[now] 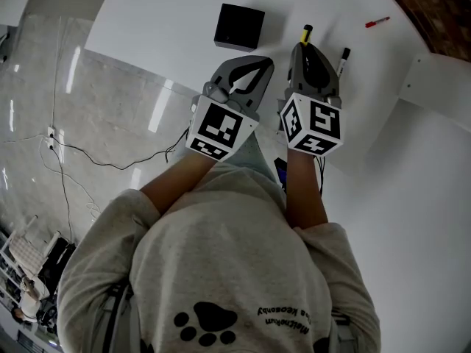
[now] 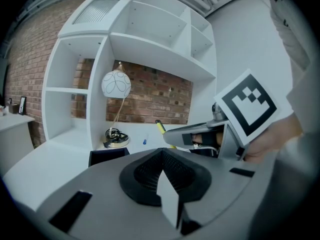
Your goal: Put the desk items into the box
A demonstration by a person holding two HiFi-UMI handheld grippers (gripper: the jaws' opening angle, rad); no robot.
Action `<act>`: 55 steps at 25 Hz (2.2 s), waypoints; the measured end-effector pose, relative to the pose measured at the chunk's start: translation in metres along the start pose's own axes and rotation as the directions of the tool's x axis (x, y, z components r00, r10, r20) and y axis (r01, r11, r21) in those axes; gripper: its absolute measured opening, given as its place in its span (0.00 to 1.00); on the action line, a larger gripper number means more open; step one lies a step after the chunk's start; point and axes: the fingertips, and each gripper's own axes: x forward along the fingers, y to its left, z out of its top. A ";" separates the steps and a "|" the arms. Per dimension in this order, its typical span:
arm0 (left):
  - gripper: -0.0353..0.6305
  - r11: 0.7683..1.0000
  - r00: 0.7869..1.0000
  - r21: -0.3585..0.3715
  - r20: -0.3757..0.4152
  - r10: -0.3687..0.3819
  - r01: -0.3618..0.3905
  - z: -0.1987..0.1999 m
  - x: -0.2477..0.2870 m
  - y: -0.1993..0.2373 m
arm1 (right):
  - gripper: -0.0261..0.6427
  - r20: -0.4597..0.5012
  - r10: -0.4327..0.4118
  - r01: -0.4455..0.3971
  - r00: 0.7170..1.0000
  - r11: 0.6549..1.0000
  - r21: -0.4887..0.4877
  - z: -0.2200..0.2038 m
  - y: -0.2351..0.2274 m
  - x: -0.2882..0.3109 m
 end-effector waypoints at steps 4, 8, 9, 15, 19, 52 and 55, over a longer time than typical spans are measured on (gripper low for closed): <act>0.06 1.000 1.000 0.003 0.010 0.021 -0.021 0.005 -0.005 0.003 | 0.13 0.052 0.015 -0.014 0.999 1.000 -0.019 0.006 0.005 -0.002; 0.06 0.999 0.999 -0.003 0.019 0.044 -0.044 0.008 -0.011 0.007 | 0.13 0.081 0.032 -0.029 0.996 0.999 -0.034 0.011 0.013 -0.004; 0.06 0.999 0.999 -0.004 0.023 0.049 -0.049 0.009 -0.012 0.009 | 0.13 0.087 0.035 -0.032 0.996 0.999 -0.038 0.013 0.015 -0.005; 0.06 0.997 0.996 -0.008 0.042 0.078 -0.078 0.014 -0.019 0.016 | 0.13 0.121 0.064 -0.057 0.991 0.997 -0.060 0.020 0.025 -0.003; 0.06 0.995 0.994 -0.009 0.045 0.097 -0.097 0.015 -0.022 0.018 | 0.13 0.147 0.088 -0.080 0.985 0.995 -0.064 0.026 0.032 -0.001; 0.06 0.967 0.970 -0.085 -0.002 0.242 -0.241 -0.008 -0.049 0.085 | 0.13 0.001 0.279 -0.271 0.960 0.935 -0.230 0.014 0.112 0.067; 0.06 0.966 0.970 -0.088 -0.005 0.244 -0.244 -0.009 -0.049 0.087 | 0.13 -0.047 0.291 -0.293 0.956 0.920 -0.259 0.009 0.117 0.070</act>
